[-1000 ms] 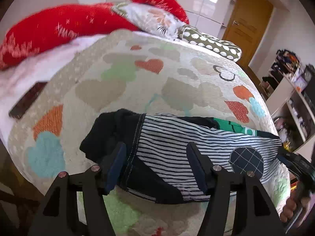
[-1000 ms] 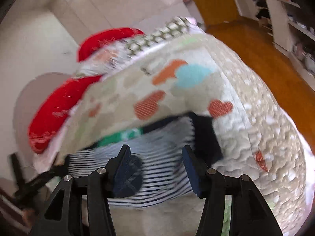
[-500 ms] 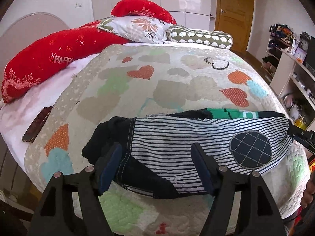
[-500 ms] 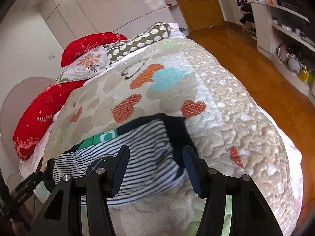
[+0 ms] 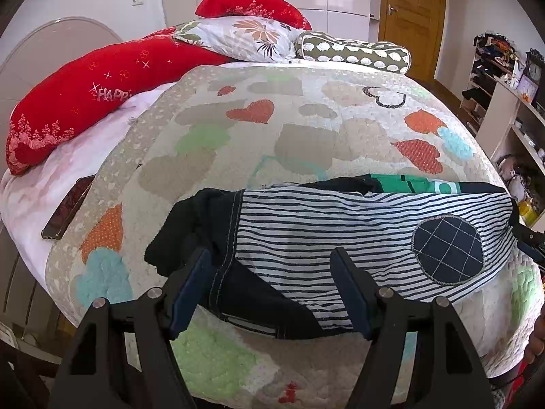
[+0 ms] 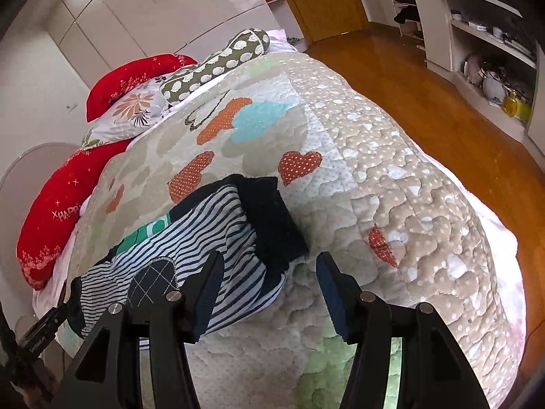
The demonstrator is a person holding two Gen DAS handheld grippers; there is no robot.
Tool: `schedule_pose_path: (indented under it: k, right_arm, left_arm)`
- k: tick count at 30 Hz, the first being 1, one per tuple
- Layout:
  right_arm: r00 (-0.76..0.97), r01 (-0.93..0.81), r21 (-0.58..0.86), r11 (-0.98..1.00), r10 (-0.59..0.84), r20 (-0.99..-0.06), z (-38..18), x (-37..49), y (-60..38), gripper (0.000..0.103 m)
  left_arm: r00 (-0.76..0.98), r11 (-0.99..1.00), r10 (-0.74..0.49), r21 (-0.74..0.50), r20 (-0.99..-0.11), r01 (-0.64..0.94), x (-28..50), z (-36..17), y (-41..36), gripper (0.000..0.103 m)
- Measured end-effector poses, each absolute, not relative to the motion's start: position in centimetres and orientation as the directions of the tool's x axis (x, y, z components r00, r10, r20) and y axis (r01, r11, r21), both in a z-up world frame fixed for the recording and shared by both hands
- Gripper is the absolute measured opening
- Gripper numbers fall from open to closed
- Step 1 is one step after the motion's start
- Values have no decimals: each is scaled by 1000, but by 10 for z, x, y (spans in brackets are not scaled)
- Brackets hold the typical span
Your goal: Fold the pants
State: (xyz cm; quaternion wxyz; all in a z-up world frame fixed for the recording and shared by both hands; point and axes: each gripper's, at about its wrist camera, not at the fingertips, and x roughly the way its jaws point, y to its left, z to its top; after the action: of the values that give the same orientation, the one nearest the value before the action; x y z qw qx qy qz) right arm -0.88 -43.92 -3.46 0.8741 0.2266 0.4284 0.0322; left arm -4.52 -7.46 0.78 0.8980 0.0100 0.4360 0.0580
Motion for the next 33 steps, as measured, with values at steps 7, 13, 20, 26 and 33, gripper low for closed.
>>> schedule_pose_path:
  k: [7, 13, 20, 26, 33]
  right_arm:
    - [615, 122, 422, 898, 265, -742, -40, -7, -431, 62]
    - [606, 111, 419, 901, 273, -747, -43, -7, -427, 64]
    - [596, 110, 412, 905, 271, -755, -50, -6, -426, 65]
    - [601, 95, 417, 904, 282, -748, -53, -4, -427, 66]
    - [612, 56, 432, 900, 311, -727, -56, 10, -427, 70]
  left_arm:
    - [596, 993, 108, 59, -796, -101, -44, 3, -72, 72]
    - [582, 993, 105, 55, -806, -104, -43, -2, -71, 72]
    - [574, 997, 47, 6, -818, -74, -35, 4, -71, 72]
    - [525, 982, -187, -154, -830, 106, 18, 36, -94, 72]
    - [370, 922, -367, -281, -853, 266, 92, 25, -185, 72]
